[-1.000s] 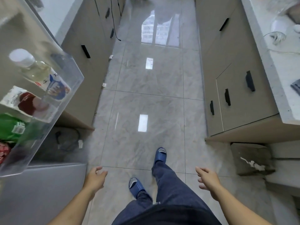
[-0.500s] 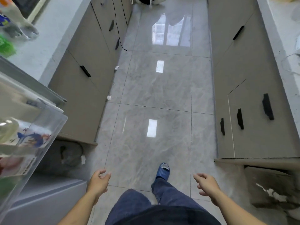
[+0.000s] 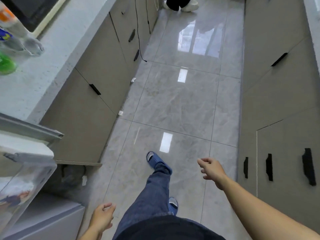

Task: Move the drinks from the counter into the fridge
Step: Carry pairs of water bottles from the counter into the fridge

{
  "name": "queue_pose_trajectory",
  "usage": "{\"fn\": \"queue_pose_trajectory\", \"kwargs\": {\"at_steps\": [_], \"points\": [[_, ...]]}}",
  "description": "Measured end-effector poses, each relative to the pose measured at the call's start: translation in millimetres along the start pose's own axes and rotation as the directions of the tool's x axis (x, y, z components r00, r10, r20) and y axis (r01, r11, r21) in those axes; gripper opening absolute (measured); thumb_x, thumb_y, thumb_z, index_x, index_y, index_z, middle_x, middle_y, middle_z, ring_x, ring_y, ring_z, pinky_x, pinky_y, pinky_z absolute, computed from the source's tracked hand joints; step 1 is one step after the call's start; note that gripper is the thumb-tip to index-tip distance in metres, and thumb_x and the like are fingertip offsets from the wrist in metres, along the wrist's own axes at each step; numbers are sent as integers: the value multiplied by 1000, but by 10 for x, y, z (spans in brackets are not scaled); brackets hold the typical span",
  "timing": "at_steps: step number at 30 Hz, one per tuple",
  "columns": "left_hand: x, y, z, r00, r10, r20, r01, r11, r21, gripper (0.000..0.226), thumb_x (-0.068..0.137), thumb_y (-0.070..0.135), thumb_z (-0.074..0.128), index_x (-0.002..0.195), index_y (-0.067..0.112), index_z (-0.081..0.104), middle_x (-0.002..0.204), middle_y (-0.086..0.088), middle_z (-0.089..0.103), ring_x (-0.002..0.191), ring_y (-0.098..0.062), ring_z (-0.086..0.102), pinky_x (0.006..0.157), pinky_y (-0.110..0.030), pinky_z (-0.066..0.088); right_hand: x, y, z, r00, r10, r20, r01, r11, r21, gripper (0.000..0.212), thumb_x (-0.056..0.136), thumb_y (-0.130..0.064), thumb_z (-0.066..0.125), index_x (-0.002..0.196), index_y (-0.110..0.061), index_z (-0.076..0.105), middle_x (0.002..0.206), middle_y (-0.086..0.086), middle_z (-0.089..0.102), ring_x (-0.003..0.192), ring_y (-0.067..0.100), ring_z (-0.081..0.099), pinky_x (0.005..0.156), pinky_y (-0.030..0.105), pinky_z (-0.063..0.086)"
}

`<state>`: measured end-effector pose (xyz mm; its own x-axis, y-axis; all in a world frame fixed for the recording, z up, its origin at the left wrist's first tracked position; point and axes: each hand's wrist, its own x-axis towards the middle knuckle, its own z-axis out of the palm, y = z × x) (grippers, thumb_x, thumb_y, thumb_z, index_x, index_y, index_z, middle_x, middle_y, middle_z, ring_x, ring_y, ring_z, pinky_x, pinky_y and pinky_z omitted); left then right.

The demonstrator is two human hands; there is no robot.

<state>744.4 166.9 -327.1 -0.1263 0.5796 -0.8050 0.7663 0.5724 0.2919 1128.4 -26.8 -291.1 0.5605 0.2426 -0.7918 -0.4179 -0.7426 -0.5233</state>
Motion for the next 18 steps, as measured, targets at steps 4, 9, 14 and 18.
{"fn": "queue_pose_trajectory", "kwargs": {"at_steps": [4,9,14,18], "points": [[197,501,144,998,-70,0,70,997,-30,22,94,19,64,112,5,60,108,-19,64,93,-36,61,80,-44,53,325,-389,-55,1000,7,-8,-7,999,-41,26,93,-38,65,107,-16,65,87,7,60,73,20,56,62,32,51],[428,1450,143,998,-56,36,57,997,-45,17,95,21,58,104,8,64,104,-12,65,90,-31,62,74,-36,53,581,-822,-211,998,69,-15,-70,988,-134,23,93,-38,64,102,-17,64,86,7,59,74,21,54,63,33,50],[760,2624,89,985,157,77,-142,976,-167,10,92,25,60,96,17,65,87,-7,64,73,-20,59,62,-28,49,954,-1361,-286,997,75,-19,-77,968,-237,21,95,-36,61,102,-17,63,96,8,64,80,24,58,64,33,49],[891,3298,7,971,239,31,-218,925,-312,10,92,32,64,96,23,64,92,-2,66,73,-16,60,58,-26,50,1217,-1879,-276,997,76,-4,-73,941,-331,20,95,-37,61,98,-18,63,91,10,64,78,24,57,65,34,51]]}}
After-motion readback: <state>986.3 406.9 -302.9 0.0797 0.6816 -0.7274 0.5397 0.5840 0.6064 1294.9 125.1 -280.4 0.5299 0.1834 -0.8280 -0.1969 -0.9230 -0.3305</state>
